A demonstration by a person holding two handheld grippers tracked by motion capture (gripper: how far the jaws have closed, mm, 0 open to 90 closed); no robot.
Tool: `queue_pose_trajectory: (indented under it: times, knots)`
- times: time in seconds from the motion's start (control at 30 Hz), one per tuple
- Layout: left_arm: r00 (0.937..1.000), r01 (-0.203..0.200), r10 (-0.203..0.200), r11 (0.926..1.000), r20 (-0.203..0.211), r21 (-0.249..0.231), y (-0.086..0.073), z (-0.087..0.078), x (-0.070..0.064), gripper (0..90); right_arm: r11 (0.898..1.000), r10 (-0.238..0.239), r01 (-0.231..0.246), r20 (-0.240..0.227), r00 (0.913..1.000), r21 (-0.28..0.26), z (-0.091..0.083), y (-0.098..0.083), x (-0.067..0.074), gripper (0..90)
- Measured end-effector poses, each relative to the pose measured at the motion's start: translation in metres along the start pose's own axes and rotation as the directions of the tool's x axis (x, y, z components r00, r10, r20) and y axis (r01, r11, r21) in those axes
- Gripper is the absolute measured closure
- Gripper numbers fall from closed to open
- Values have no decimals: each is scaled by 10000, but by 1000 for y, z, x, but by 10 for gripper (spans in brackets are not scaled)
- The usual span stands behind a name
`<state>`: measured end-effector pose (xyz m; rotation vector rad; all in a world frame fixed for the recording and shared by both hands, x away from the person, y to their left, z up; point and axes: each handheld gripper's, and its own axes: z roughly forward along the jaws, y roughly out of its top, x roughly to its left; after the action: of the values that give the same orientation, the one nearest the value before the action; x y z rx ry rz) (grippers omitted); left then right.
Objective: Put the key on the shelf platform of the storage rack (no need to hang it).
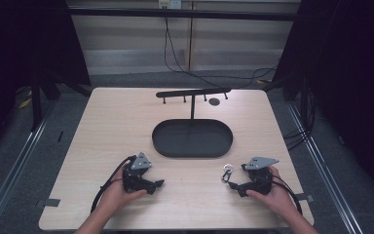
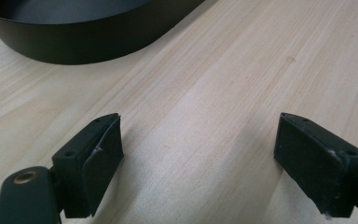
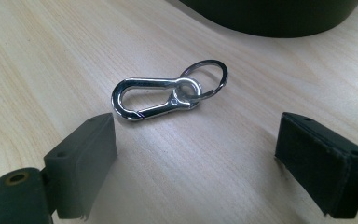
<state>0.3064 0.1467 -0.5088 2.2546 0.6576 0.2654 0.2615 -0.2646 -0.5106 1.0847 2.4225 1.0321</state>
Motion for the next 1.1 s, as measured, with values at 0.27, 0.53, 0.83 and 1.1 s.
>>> queue_pose_trajectory:
  times: [0.27, 0.53, 0.83, 1.1]
  knots:
    - [10000, -6, 6, 10000, 11, 5, 0, 0, 0, 149, 9954, 441, -474, 418, 9982, 827, 0, 11, 3, 155]
    - [10000, 6, -6, 10000, 5, 20, 0, 0, 0, 149, 9757, 523, -576, 309, 9982, 2114, -2, 26, 6, 261]
    - [10000, -6, 6, 10000, -1, 6, 0, 0, 0, 149, 9377, 1132, -1115, 140, 9935, 3291, -1, 52, 5, 318]
    - [10000, 1, -1, 10000, 4, 18, 0, 0, 0, 149, 9230, 1140, -1045, -36, 9935, 3703, 13, 67, 16, 321]
